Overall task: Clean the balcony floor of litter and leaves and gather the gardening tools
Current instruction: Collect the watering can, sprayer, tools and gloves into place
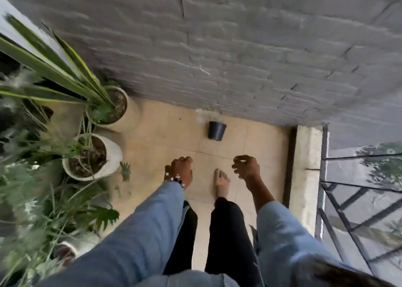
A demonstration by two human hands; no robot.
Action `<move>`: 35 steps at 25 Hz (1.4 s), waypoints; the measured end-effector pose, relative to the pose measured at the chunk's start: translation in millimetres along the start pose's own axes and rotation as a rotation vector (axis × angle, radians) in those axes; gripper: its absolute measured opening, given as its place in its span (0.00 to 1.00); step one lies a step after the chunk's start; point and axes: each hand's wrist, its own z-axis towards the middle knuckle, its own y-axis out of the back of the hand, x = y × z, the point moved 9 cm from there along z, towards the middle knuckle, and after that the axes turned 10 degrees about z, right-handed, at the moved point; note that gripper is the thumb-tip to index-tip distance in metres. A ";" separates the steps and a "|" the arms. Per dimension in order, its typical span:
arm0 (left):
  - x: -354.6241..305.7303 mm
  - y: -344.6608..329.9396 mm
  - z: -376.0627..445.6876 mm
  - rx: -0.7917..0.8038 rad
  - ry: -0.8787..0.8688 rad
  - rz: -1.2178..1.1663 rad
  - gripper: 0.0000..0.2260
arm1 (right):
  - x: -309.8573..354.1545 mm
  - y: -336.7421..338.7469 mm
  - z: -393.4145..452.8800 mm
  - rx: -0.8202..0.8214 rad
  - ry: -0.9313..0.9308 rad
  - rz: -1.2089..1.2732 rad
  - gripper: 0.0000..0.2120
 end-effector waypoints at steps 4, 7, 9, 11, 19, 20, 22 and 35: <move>-16.5 -27.3 79.4 0.041 0.032 -0.056 0.19 | 2.5 -5.6 101.7 0.003 -0.057 -0.067 0.06; -10.6 -71.3 155.0 0.069 0.061 -0.069 0.18 | -9.9 -42.0 196.1 0.041 -0.088 -0.159 0.08; 1.4 -103.2 206.5 0.075 0.082 -0.079 0.18 | -29.1 -76.3 273.4 0.078 -0.041 -0.257 0.16; 14.3 -127.6 248.6 0.072 0.094 -0.080 0.17 | -36.2 -100.5 322.9 0.081 -0.023 -0.322 0.25; 67.1 -209.0 352.3 0.084 0.122 -0.203 0.17 | -75.7 -175.5 455.5 0.049 -0.034 -0.464 0.31; 70.5 -210.6 352.2 0.079 0.135 -0.237 0.16 | -75.5 -177.7 454.1 0.018 -0.005 -0.506 0.25; 75.0 -205.6 343.3 0.076 0.170 -0.315 0.16 | -69.9 -181.0 431.6 0.011 0.009 -0.455 0.24; 73.1 -44.7 70.8 0.055 0.543 -0.810 0.13 | 85.3 -144.0 55.9 0.330 0.419 -0.770 0.18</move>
